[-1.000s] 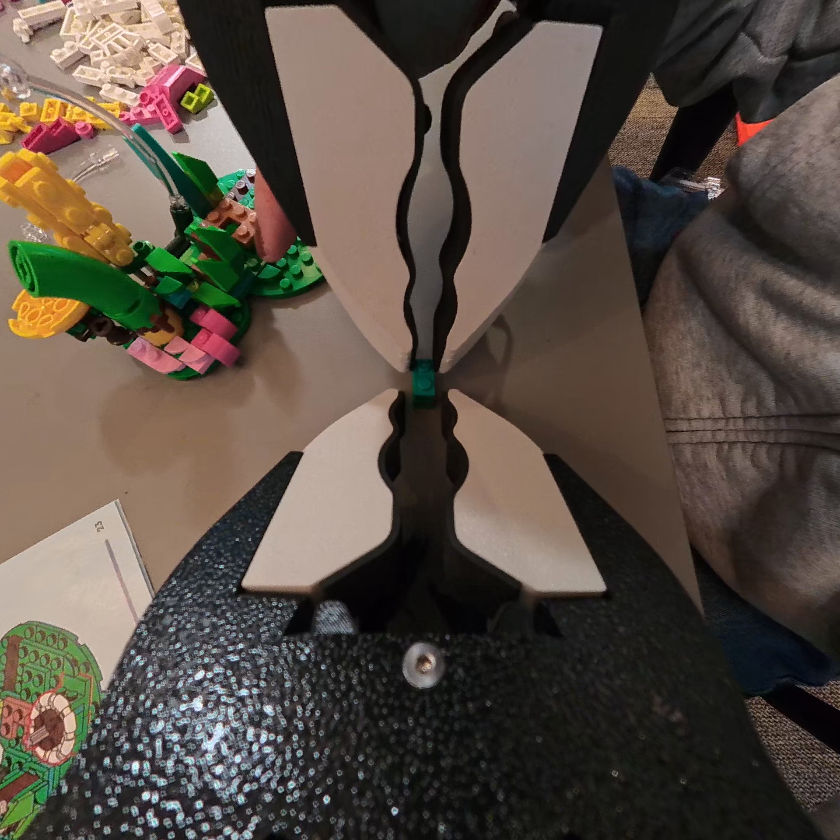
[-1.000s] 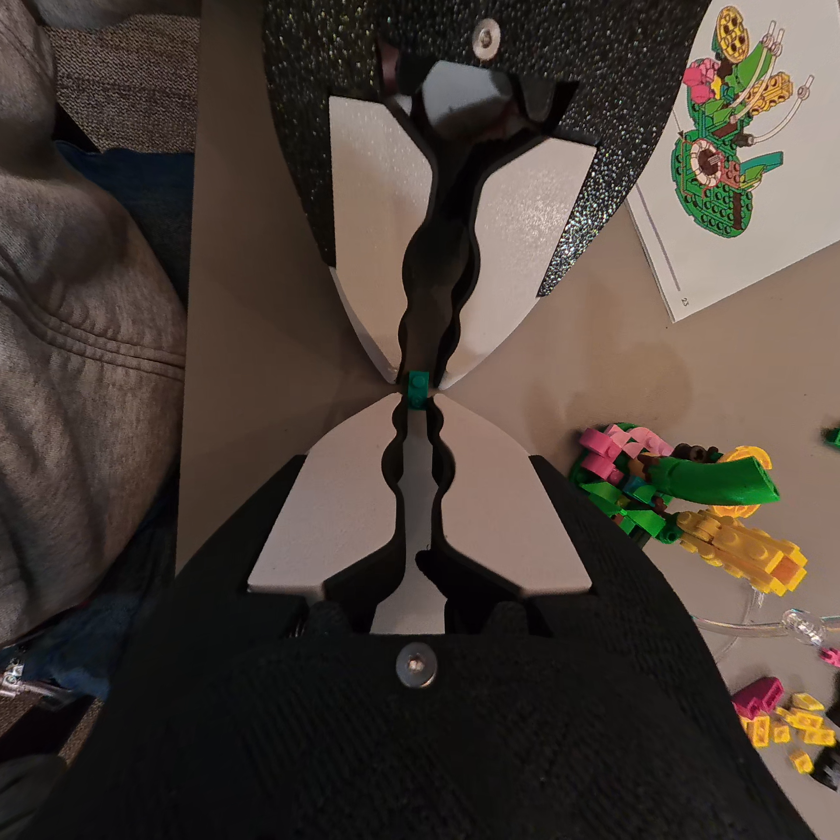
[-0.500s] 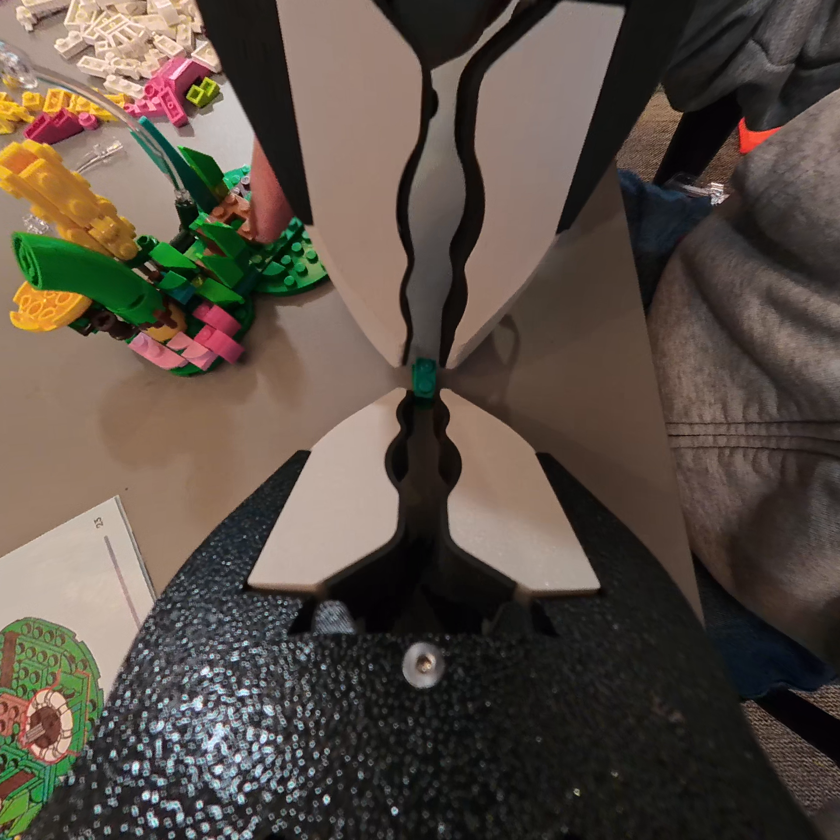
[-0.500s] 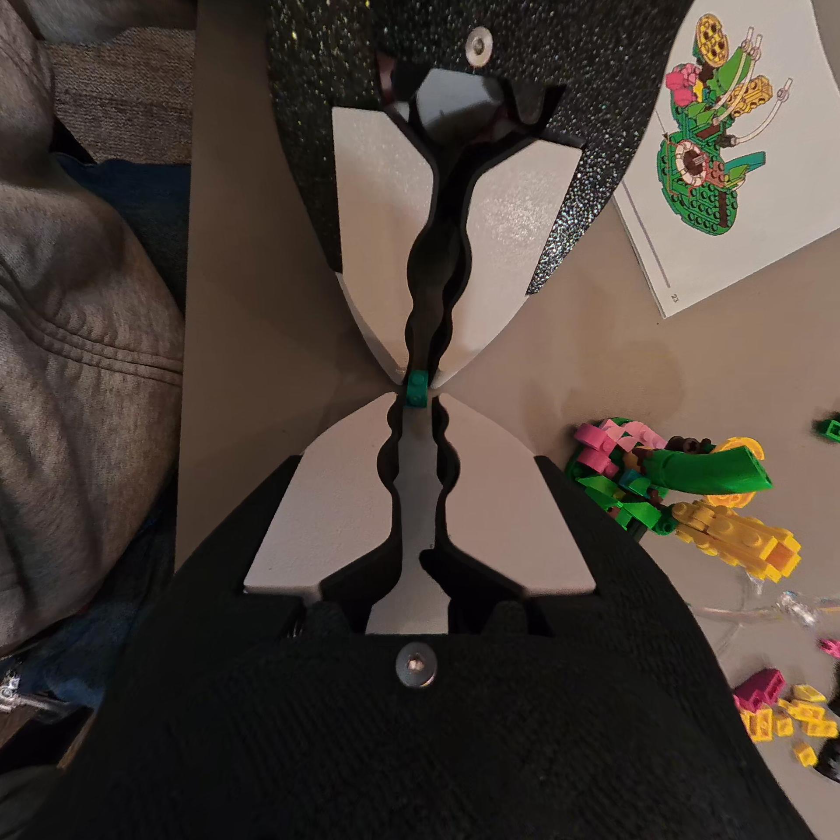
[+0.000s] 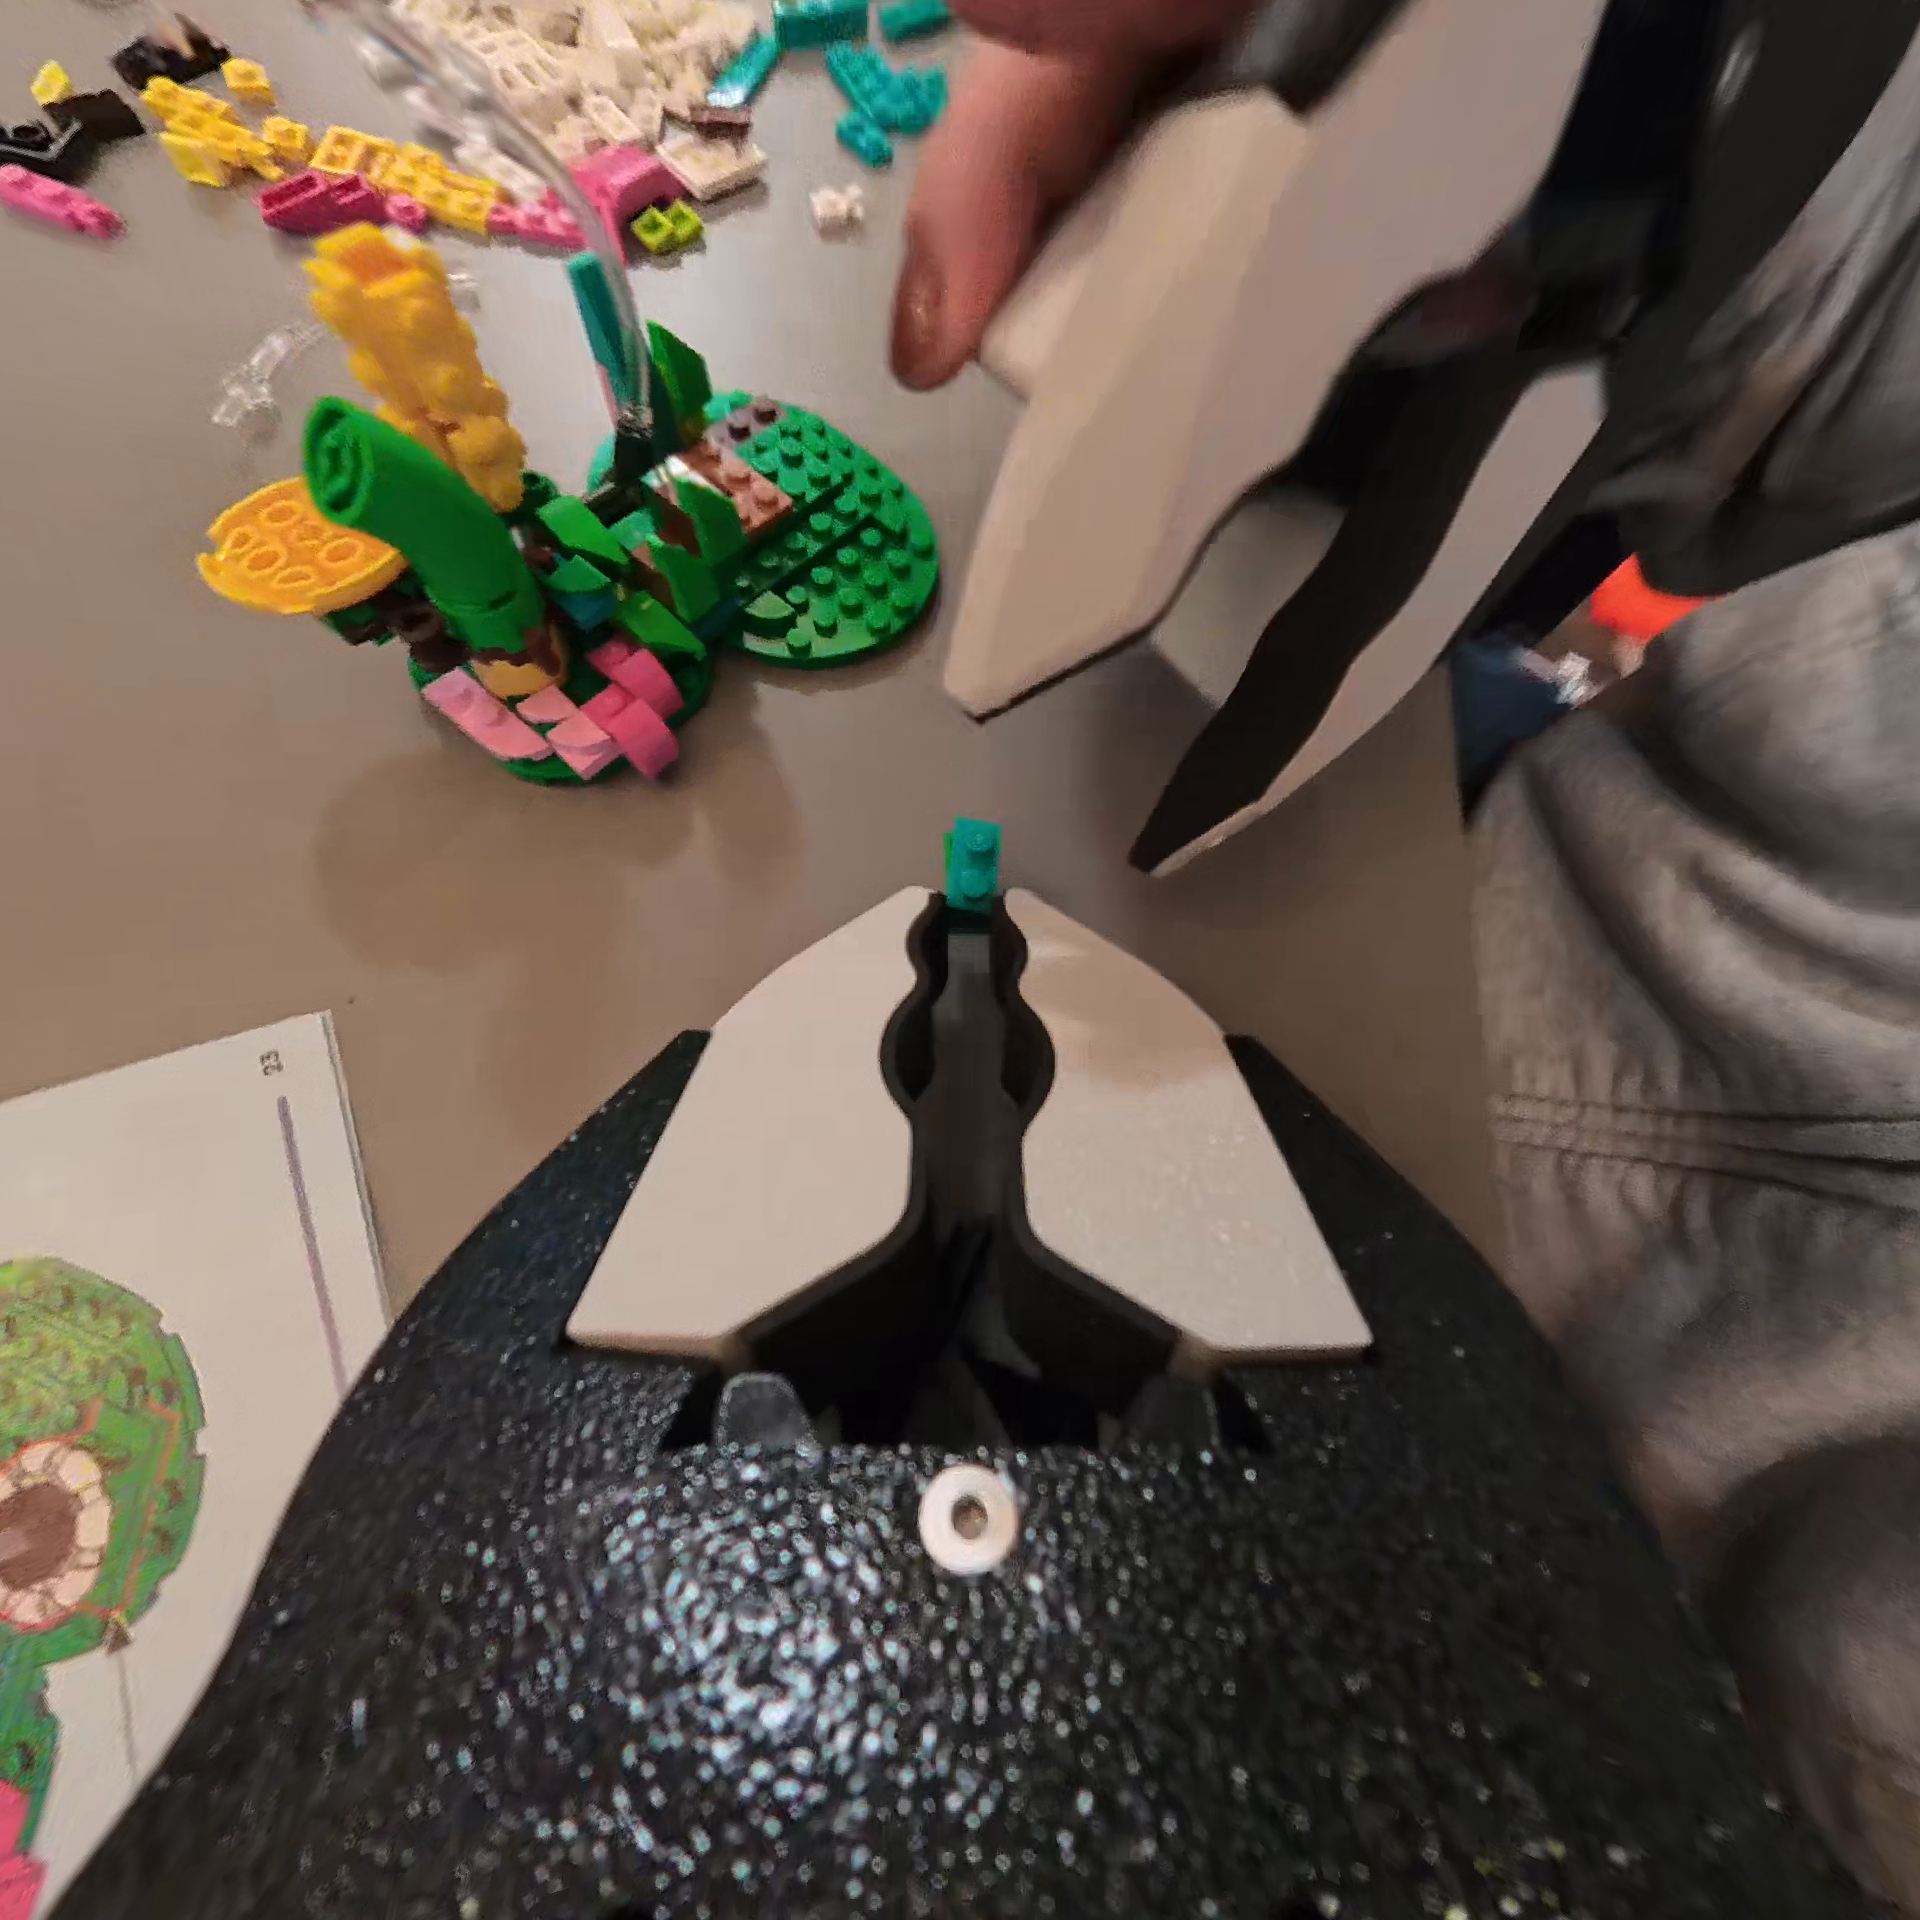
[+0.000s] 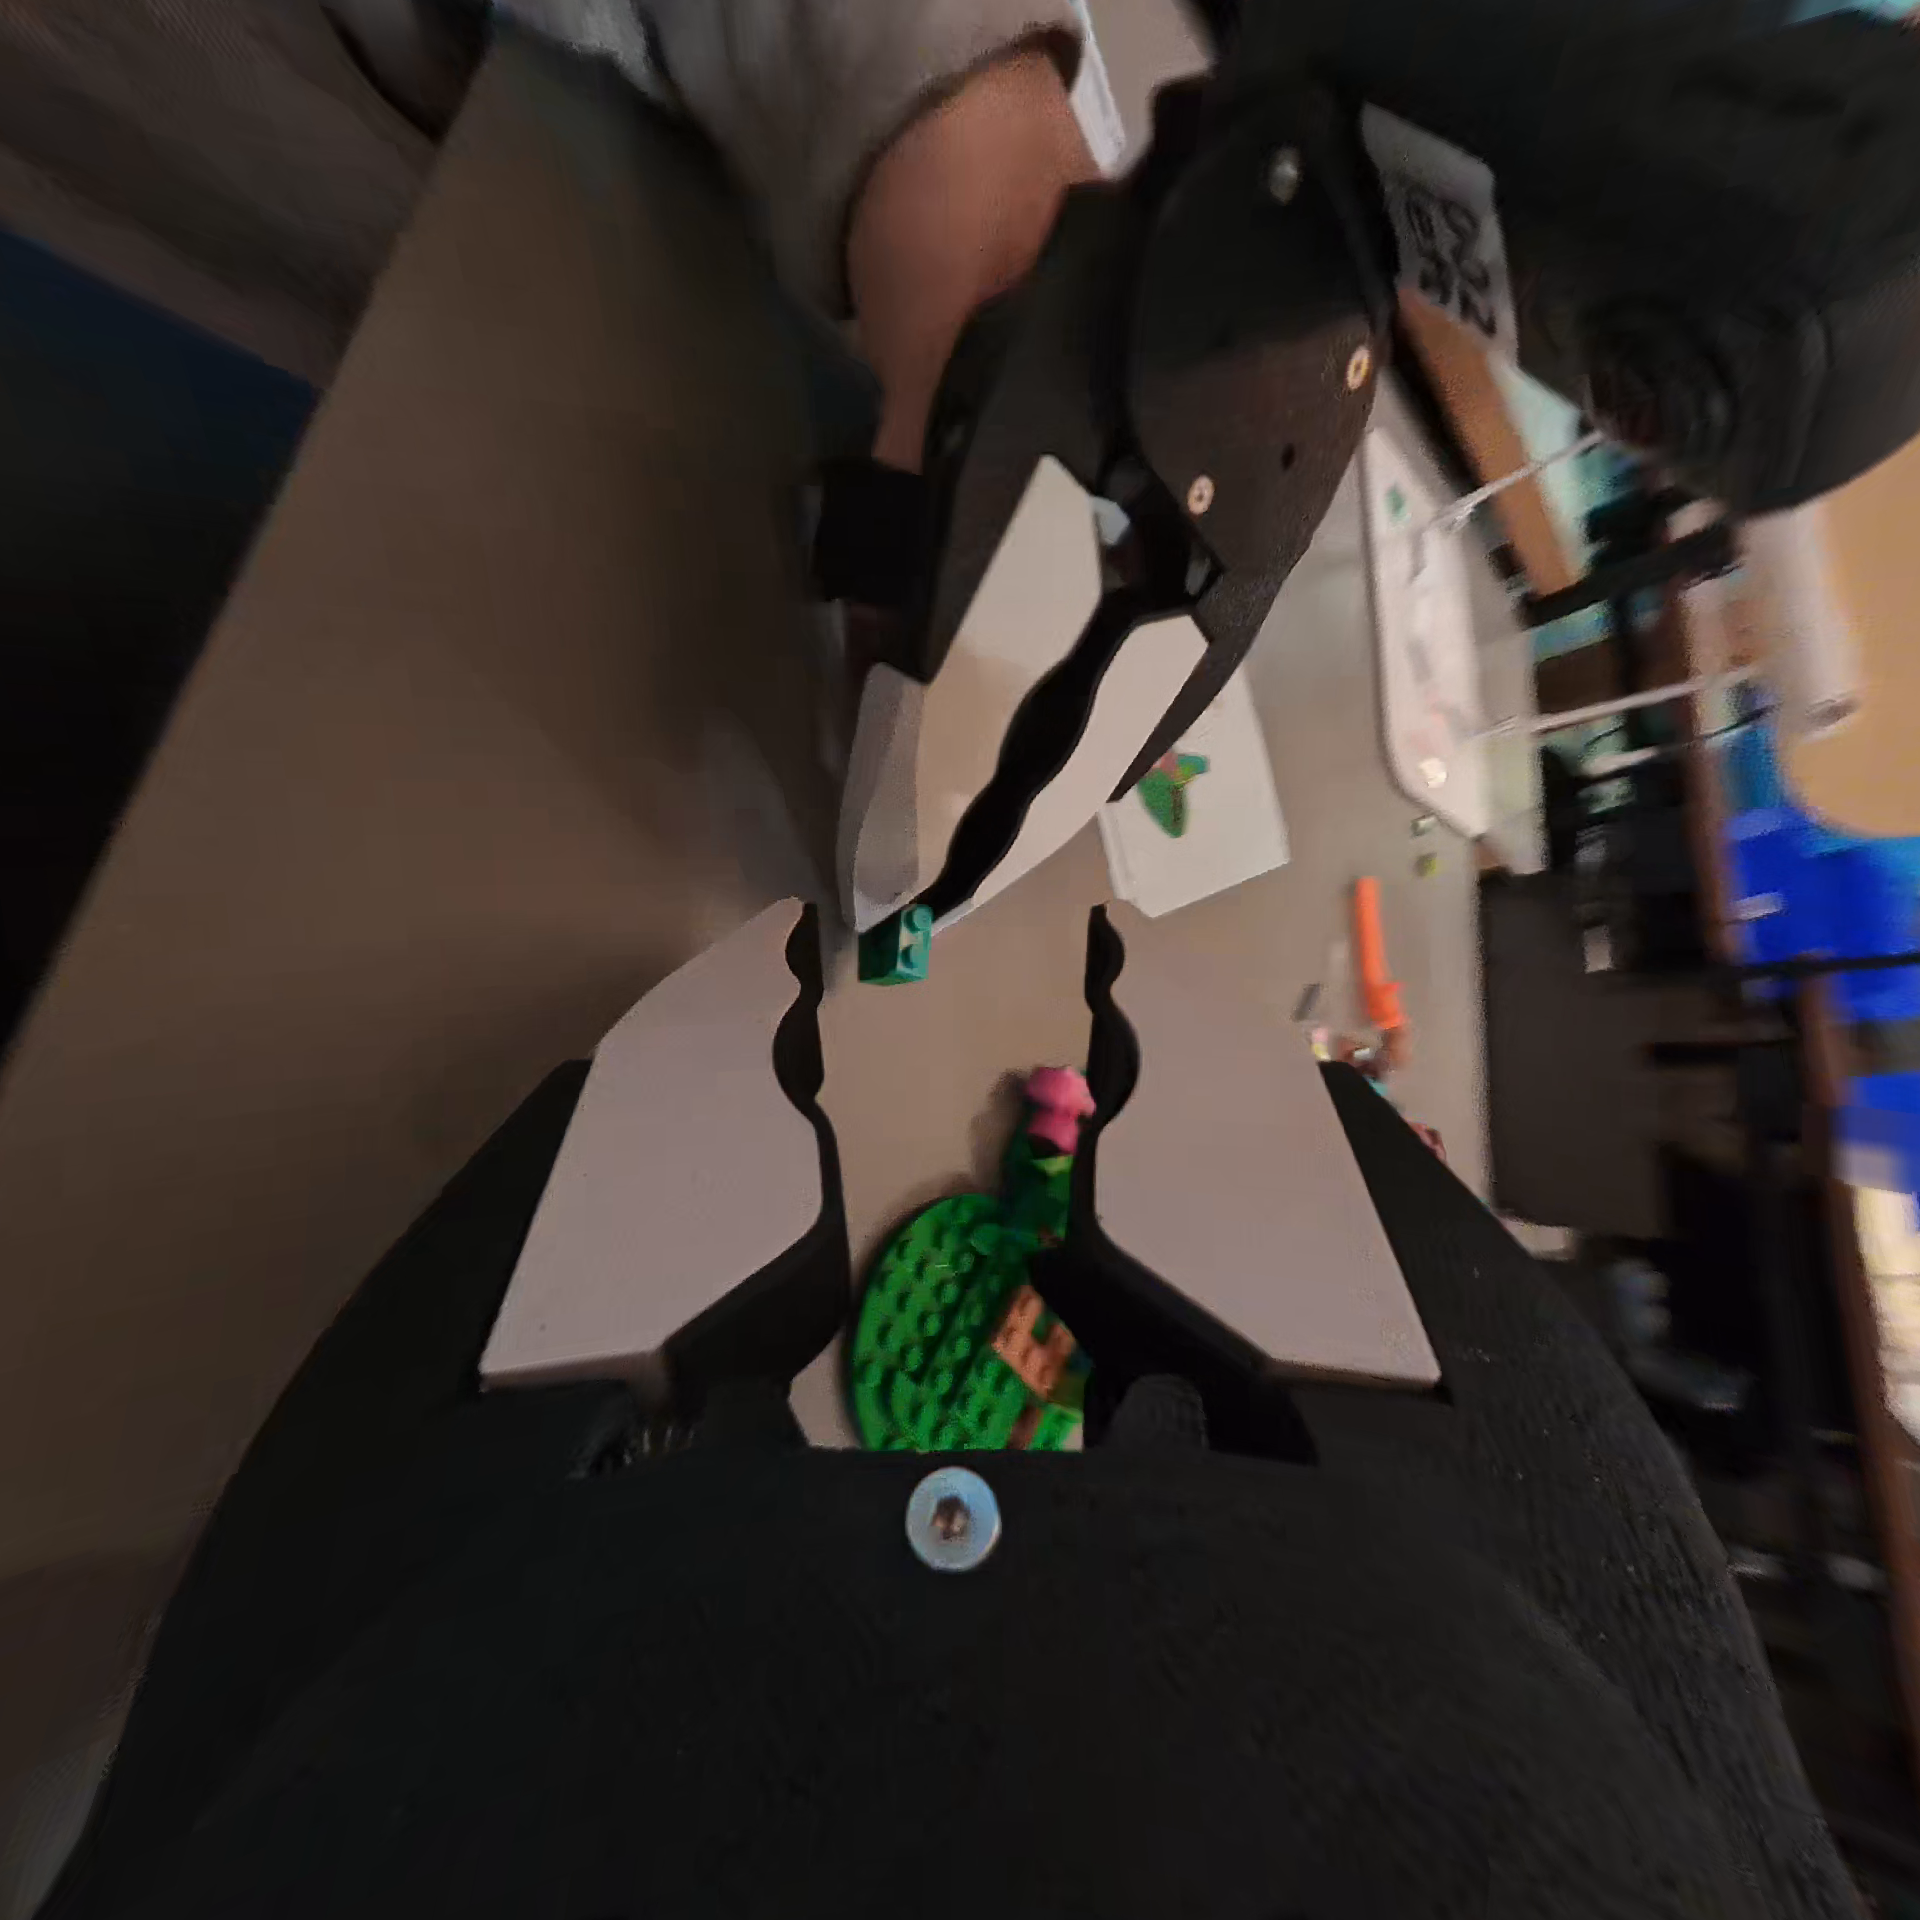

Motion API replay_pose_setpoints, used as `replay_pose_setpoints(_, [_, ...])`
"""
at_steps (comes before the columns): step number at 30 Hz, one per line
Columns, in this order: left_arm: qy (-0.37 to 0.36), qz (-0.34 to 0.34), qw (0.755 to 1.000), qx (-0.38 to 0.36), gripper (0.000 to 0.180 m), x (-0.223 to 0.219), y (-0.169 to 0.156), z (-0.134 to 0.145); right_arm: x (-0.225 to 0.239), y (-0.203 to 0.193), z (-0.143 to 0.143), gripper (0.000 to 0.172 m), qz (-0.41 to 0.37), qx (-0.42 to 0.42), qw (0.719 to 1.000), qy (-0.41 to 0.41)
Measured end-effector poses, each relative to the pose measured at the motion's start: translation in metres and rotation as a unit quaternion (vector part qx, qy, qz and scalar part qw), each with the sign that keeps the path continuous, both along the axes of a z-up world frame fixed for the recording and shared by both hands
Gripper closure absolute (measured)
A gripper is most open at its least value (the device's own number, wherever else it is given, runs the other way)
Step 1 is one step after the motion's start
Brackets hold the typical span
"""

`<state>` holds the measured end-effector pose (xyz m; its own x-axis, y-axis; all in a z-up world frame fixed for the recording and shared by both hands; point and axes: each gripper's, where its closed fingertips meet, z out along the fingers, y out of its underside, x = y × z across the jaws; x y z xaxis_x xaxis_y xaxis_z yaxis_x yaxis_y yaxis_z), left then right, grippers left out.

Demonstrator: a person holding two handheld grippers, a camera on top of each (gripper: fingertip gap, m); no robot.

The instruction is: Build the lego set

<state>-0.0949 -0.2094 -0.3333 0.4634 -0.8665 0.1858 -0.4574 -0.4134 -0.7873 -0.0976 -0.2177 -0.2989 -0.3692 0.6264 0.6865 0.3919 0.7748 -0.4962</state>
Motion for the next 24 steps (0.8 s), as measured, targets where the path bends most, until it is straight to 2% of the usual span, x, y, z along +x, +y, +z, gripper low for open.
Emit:
replay_pose_setpoints(1, [-0.02,0.005,1.0,-0.013,0.172,-0.001,0.0,0.004,-0.001,0.0,0.001,0.123,0.006,0.031,0.999,0.012])
replay_pose_setpoints(4, [-0.07,-0.006,0.997,-0.025,0.172,-0.002,-0.004,0.021,-0.005,0.0,0.005,0.122,0.021,0.089,0.995,0.043])
replay_pose_setpoints(9, [-0.141,-0.039,0.988,-0.045,0.172,0.002,-0.016,0.048,-0.006,-0.002,0.012,0.126,0.039,0.122,0.99,0.067])
replay_pose_setpoints(24, [-0.198,-0.076,0.971,-0.112,0.172,0.011,-0.033,0.06,-0.007,-0.024,0.027,0.145,0.086,0.093,0.985,0.121])
